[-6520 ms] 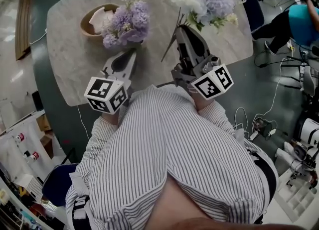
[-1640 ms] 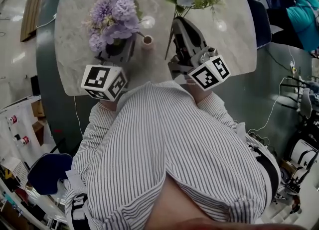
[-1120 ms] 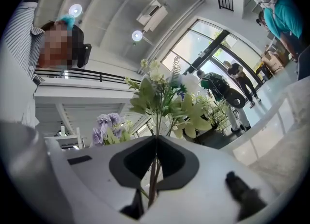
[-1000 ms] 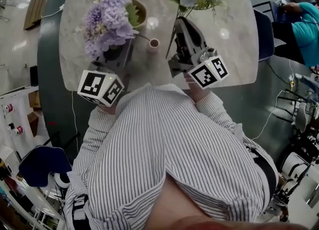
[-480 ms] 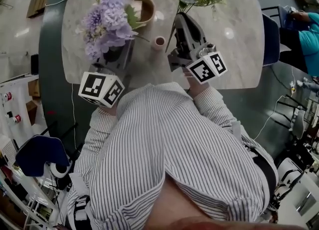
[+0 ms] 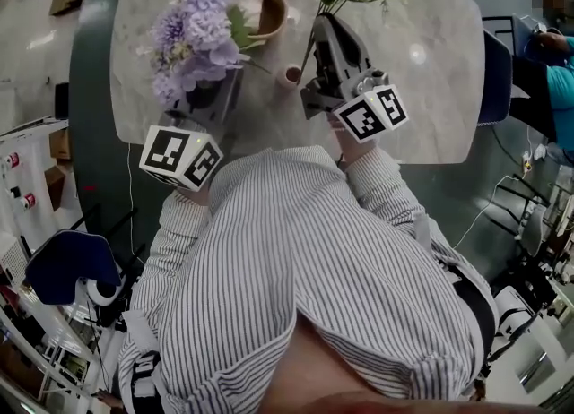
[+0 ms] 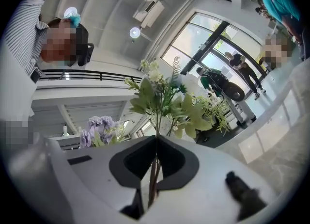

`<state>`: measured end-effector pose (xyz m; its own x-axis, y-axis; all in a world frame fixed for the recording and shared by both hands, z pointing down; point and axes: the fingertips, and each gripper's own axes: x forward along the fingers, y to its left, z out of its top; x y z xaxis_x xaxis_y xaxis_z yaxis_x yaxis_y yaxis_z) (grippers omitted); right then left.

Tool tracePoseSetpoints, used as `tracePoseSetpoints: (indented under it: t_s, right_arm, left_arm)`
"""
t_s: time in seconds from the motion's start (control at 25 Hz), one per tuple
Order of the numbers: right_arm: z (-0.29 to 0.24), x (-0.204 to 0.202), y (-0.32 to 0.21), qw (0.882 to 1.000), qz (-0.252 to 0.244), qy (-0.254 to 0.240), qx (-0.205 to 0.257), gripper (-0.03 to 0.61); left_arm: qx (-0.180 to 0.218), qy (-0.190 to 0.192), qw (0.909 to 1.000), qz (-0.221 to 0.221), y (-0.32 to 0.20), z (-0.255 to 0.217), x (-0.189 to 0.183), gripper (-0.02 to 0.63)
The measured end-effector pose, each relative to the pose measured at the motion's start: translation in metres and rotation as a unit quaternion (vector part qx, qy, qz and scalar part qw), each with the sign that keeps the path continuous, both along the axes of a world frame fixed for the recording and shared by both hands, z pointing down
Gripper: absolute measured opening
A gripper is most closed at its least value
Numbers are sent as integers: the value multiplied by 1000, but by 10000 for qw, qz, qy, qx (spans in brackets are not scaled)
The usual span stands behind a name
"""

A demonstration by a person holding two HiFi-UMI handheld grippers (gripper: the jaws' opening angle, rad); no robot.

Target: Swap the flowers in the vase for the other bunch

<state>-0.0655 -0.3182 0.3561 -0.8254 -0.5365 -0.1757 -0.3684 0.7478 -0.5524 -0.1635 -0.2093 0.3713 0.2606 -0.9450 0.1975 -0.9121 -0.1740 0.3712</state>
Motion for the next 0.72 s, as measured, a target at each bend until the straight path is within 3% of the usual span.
tracePoseSetpoints:
  t_s: [0.72]
  right_arm:
    - [32, -12, 0, 9997, -185, 121, -90, 23]
  left_arm:
    - [-287, 218, 9993, 121, -12, 23, -7, 49]
